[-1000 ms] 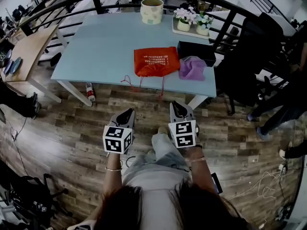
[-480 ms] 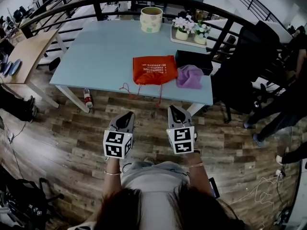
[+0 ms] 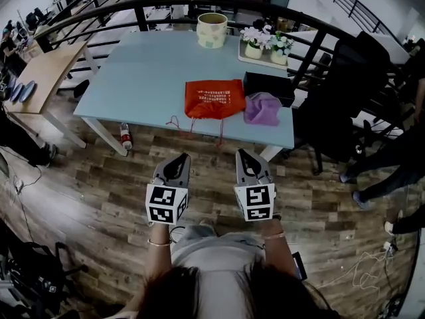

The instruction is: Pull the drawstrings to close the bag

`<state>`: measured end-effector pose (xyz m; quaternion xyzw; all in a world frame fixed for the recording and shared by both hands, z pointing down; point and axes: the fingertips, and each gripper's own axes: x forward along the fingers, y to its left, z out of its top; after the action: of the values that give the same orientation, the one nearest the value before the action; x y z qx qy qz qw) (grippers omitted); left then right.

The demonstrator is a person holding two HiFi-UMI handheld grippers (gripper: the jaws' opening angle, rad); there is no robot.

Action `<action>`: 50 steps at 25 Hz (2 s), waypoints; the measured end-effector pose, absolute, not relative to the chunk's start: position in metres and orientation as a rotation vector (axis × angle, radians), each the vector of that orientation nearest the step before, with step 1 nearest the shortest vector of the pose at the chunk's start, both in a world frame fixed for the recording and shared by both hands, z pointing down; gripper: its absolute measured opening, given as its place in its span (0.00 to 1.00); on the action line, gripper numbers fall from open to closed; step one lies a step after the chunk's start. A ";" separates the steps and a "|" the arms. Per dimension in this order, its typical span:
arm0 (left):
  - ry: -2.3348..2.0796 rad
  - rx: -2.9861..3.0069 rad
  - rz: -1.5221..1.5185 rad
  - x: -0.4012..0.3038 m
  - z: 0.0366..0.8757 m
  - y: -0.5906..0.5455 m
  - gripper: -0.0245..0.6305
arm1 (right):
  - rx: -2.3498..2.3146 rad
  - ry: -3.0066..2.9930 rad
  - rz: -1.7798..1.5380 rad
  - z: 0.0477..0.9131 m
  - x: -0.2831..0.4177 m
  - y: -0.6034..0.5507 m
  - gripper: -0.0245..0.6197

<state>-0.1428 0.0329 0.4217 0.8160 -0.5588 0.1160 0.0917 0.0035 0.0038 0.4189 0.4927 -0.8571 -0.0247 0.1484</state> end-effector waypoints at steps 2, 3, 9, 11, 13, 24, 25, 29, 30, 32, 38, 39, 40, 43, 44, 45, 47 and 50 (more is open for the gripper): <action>-1.683 2.423 0.333 -0.136 0.415 0.039 0.08 | 1.420 -2.481 -0.087 0.413 0.012 0.008 0.08; -1.694 2.421 0.327 -0.132 0.412 0.043 0.08 | 1.424 -2.490 -0.095 0.410 0.016 0.011 0.08; -1.758 2.411 0.310 -0.110 0.395 0.064 0.08 | 1.408 -2.525 -0.160 0.390 0.032 0.031 0.08; -1.768 2.412 0.309 -0.103 0.392 0.072 0.08 | 1.395 -2.529 -0.172 0.389 0.038 0.040 0.08; -1.782 2.413 0.304 -0.096 0.388 0.080 0.08 | 1.384 -2.534 -0.191 0.386 0.043 0.049 0.08; -1.848 2.422 0.286 -0.062 0.369 0.119 0.08 | 1.383 -2.584 -0.270 0.365 0.078 0.088 0.08; -1.852 2.427 0.281 -0.059 0.368 0.122 0.08 | 1.382 -2.590 -0.271 0.364 0.080 0.091 0.08; -1.849 2.432 0.284 -0.046 0.366 0.132 0.08 | 1.376 -2.611 -0.279 0.360 0.087 0.102 0.08; -1.847 2.432 0.292 -0.044 0.366 0.134 0.08 | 1.372 -2.617 -0.285 0.359 0.088 0.104 0.08; -1.856 2.431 0.294 -0.041 0.365 0.138 0.08 | 1.359 -2.633 -0.295 0.356 0.089 0.110 0.08; -1.886 2.398 0.273 -0.039 0.368 0.153 0.08 | 1.342 -2.661 -0.323 0.347 0.094 0.129 0.08; -1.886 2.394 0.268 -0.038 0.369 0.156 0.08 | 1.343 -2.662 -0.326 0.346 0.095 0.132 0.08; -1.887 2.394 0.264 -0.036 0.369 0.158 0.08 | 1.345 -2.664 -0.327 0.346 0.097 0.134 0.08; -1.887 2.397 0.264 -0.029 0.368 0.161 0.08 | 1.349 -2.673 -0.322 0.343 0.104 0.139 0.08; -1.886 2.397 0.265 -0.027 0.367 0.163 0.08 | 1.349 -2.675 -0.320 0.342 0.105 0.141 0.08; -1.886 2.399 0.264 -0.025 0.366 0.164 0.08 | 1.349 -2.678 -0.319 0.341 0.106 0.143 0.08; -1.880 2.403 0.259 -0.022 0.362 0.167 0.08 | 1.350 -2.685 -0.318 0.338 0.108 0.147 0.08; -1.871 2.404 0.246 -0.017 0.356 0.172 0.08 | 1.352 -2.691 -0.314 0.334 0.109 0.151 0.08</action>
<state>-0.0171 0.1725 0.3560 0.7859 -0.6116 0.0804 0.0428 0.1087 0.1513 0.3336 0.4458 -0.8873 -0.1037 0.0569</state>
